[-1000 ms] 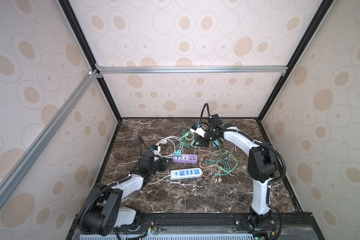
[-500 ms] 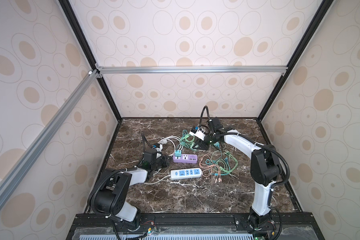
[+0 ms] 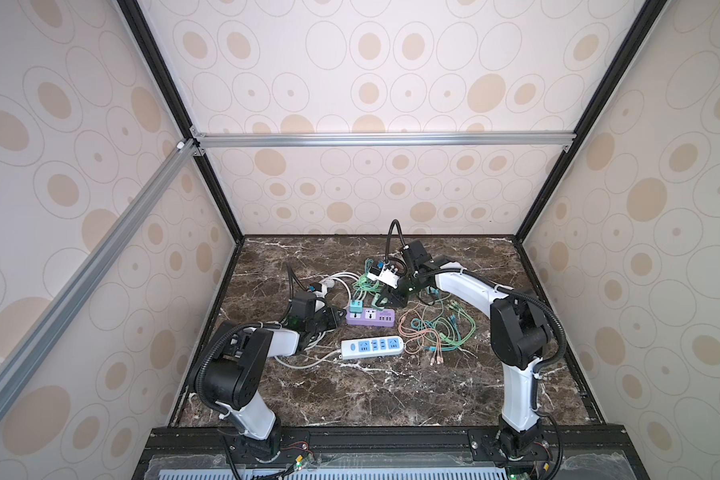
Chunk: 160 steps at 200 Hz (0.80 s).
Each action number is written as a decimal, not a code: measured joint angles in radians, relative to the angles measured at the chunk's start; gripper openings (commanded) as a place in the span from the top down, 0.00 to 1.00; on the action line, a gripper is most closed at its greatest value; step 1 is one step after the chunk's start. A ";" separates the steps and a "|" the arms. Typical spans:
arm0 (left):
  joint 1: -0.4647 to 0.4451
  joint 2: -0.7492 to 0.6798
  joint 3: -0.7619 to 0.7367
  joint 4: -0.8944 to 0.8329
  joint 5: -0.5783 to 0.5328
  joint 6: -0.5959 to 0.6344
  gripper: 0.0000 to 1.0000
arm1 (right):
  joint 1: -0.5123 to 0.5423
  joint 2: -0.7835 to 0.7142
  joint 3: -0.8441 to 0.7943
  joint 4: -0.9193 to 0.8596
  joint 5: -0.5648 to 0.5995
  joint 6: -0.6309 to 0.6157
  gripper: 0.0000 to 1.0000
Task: Insert the plug
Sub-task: 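Lower the mint charger toward the socket beside the teal charger with the right gripper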
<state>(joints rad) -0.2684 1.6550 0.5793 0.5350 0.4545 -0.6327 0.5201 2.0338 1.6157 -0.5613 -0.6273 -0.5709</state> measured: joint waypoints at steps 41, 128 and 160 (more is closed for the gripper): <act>0.000 0.011 0.003 0.011 0.004 0.000 0.70 | 0.023 0.030 0.039 -0.002 0.003 -0.003 0.85; 0.002 0.036 0.011 0.033 0.046 0.000 0.71 | 0.042 0.115 0.171 -0.128 0.073 -0.098 0.84; 0.002 0.037 0.011 0.034 0.050 0.001 0.71 | 0.042 0.124 0.186 -0.156 0.084 -0.120 0.84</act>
<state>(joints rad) -0.2665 1.6924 0.5900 0.5694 0.5049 -0.6319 0.5621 2.1582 1.8015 -0.7174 -0.5434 -0.6907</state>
